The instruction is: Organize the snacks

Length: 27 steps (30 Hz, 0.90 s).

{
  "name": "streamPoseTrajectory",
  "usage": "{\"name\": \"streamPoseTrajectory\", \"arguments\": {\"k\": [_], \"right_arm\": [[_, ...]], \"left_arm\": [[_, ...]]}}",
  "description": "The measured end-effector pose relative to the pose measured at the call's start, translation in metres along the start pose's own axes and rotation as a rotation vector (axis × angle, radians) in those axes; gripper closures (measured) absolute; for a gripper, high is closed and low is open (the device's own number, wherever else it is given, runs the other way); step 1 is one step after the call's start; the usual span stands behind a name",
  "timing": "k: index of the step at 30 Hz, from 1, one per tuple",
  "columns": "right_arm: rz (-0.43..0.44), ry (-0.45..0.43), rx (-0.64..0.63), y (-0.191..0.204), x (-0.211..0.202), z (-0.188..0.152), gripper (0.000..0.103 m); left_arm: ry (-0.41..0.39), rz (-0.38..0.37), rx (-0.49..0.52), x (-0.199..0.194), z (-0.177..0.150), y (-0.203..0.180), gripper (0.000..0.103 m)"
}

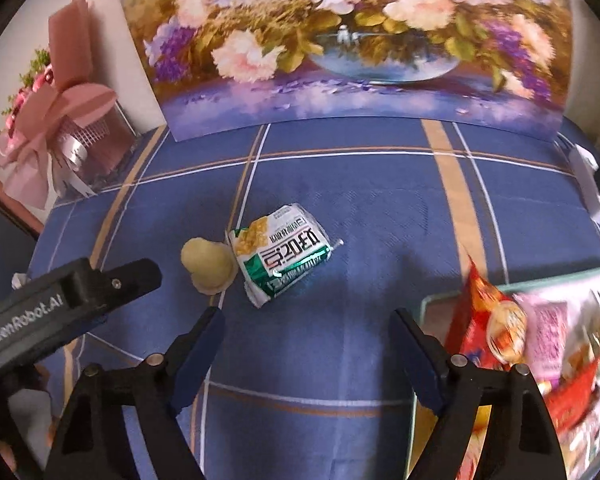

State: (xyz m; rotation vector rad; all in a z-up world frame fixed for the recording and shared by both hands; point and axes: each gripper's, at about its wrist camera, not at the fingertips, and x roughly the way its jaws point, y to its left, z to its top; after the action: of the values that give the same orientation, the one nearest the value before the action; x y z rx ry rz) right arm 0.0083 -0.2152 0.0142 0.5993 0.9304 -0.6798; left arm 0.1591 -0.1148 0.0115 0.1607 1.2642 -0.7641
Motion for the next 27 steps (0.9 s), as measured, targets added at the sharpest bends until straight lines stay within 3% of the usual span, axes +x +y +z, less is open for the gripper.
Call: {"name": "streamPoseTrajectory", "arguments": {"k": [6, 10, 14, 21, 27], "right_arm": [[-0.005, 0.017, -0.061, 0.006, 0.019, 0.014, 0.017], [-0.033, 0.034, -0.125, 0.013, 0.033, 0.02, 0.017], [-0.037, 0.047, -0.157, 0.018, 0.045, 0.025, 0.017], [-0.077, 0.065, -0.228, 0.026, 0.066, 0.031, 0.017], [-0.055, 0.079, -0.21, 0.019, 0.078, 0.036, 0.017]], "left_arm": [[0.045, -0.032, 0.017, 0.02, 0.01, -0.006, 0.02], [0.089, -0.048, 0.022, 0.034, 0.012, -0.01, 0.029], [0.112, -0.046, 0.025, 0.048, 0.014, -0.014, 0.029], [0.12, 0.01, 0.054, 0.058, 0.018, -0.02, 0.037], [0.102, 0.064, 0.091, 0.062, 0.019, -0.028, 0.037]]}}
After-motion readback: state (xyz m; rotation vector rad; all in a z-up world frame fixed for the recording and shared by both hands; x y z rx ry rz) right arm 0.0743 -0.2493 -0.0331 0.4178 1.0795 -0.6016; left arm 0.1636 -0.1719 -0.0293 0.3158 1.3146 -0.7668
